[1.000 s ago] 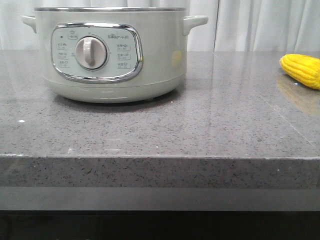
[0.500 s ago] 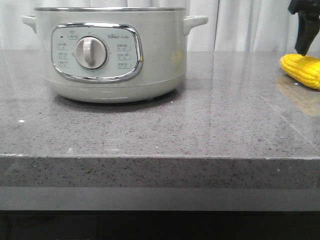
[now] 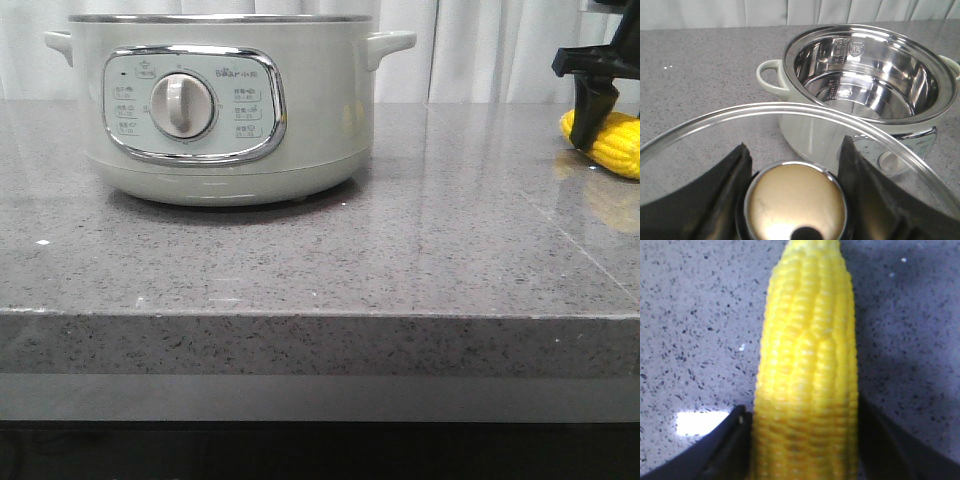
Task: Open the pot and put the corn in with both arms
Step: 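Lift the corn cob with the right gripper and carry it over the pot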
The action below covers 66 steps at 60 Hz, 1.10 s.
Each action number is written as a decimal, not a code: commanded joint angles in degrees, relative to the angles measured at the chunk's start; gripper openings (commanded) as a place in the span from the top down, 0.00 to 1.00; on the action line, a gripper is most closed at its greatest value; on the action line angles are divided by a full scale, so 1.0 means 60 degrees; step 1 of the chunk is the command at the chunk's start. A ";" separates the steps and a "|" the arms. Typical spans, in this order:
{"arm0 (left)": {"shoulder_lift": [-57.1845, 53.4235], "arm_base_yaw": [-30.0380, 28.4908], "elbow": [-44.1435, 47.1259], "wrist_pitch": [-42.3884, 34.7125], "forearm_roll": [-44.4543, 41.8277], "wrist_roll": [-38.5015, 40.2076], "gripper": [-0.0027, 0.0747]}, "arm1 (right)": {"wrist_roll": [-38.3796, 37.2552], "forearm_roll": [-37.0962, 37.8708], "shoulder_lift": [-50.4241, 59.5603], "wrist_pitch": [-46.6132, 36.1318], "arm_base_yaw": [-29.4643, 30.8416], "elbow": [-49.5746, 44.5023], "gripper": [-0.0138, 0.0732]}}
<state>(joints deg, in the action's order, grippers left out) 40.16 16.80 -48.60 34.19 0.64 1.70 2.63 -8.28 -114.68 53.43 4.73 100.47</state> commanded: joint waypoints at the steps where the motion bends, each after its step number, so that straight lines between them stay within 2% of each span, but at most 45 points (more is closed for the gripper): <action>1: -0.0082 -0.0037 -0.0395 -0.1338 0.0061 0.0061 0.56 | 0.0132 -0.0093 0.0510 -0.0113 0.0018 0.0342 0.50; 20: -0.0082 -0.0037 -0.0395 -0.1338 0.0061 0.0061 0.56 | 0.0214 -0.0196 0.0629 0.1350 0.0018 0.1578 0.51; 35: -0.0082 -0.0037 -0.0395 -0.1338 0.0061 0.0061 0.56 | 0.0743 -0.1417 0.1469 0.1791 -0.0171 0.2567 0.51; 53: -0.0082 -0.0037 -0.0395 -0.1338 0.0061 0.0061 0.56 | 0.1050 -0.1815 0.2679 0.1549 -0.1178 0.2859 0.51; 66: -0.0082 -0.0037 -0.0395 -0.1338 0.0061 0.0061 0.56 | 0.1053 -0.1839 0.3145 0.1024 -0.2549 0.2859 0.51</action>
<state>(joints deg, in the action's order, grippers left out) 40.16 16.80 -48.60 34.19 0.64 1.70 8.15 -17.77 -99.46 64.50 -7.88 115.60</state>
